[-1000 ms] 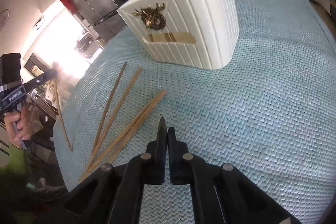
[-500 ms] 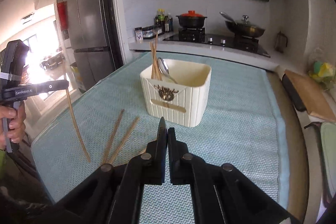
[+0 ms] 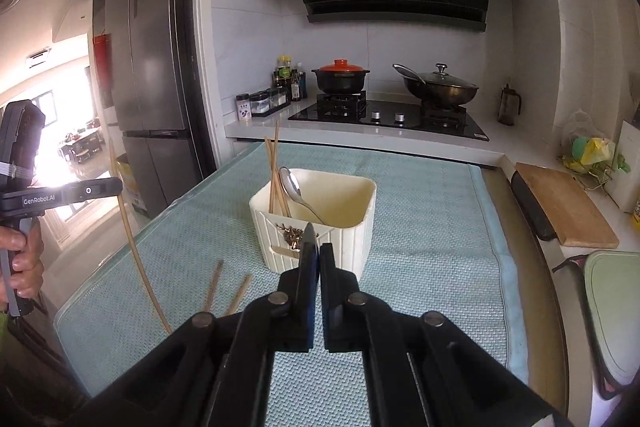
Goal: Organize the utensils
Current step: 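Lift and carry the chopstick and spoon over the cream holder with both tools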
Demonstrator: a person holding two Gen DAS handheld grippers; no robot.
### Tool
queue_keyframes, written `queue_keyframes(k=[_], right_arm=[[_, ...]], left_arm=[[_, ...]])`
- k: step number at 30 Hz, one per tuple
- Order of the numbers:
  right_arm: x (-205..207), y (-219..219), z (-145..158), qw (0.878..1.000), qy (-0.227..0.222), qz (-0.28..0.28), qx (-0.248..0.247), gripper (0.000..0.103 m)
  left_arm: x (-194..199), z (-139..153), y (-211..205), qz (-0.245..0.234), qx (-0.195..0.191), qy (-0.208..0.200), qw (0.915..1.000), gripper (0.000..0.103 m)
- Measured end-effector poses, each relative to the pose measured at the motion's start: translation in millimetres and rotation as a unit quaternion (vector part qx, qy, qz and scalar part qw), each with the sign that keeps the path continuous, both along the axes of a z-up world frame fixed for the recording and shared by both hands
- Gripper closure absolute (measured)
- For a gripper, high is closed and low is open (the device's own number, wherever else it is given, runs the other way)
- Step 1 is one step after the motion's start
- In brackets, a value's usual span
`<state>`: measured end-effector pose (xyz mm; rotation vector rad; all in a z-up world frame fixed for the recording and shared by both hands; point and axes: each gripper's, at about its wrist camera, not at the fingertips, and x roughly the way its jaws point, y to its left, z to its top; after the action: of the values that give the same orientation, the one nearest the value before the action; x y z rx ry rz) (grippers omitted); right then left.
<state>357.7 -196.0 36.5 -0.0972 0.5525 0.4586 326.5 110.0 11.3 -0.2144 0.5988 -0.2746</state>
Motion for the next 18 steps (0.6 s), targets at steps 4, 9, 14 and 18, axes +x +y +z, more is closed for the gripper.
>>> queue_keyframes(k=[4,9,14,18], right_arm=[[6.6,-1.1,4.3,1.000,-0.001,-0.006,0.005,0.101],[17.1,0.9,13.4,1.000,-0.005,-0.007,0.011,0.101],[33.6,6.1,27.4,1.000,-0.020,-0.012,0.008,0.101],[53.2,12.0,40.4,0.999,-0.034,-0.019,0.005,0.101]], left_arm=[[8.2,7.9,-0.4,-0.005,-0.007,-0.001,1.0000,0.099],[19.7,21.1,-4.6,-0.015,-0.015,-0.006,0.9998,0.099],[39.2,39.9,-9.2,-0.022,-0.019,-0.012,0.9995,0.099],[60.5,55.9,-13.9,-0.023,-0.026,-0.019,0.9992,0.099]])
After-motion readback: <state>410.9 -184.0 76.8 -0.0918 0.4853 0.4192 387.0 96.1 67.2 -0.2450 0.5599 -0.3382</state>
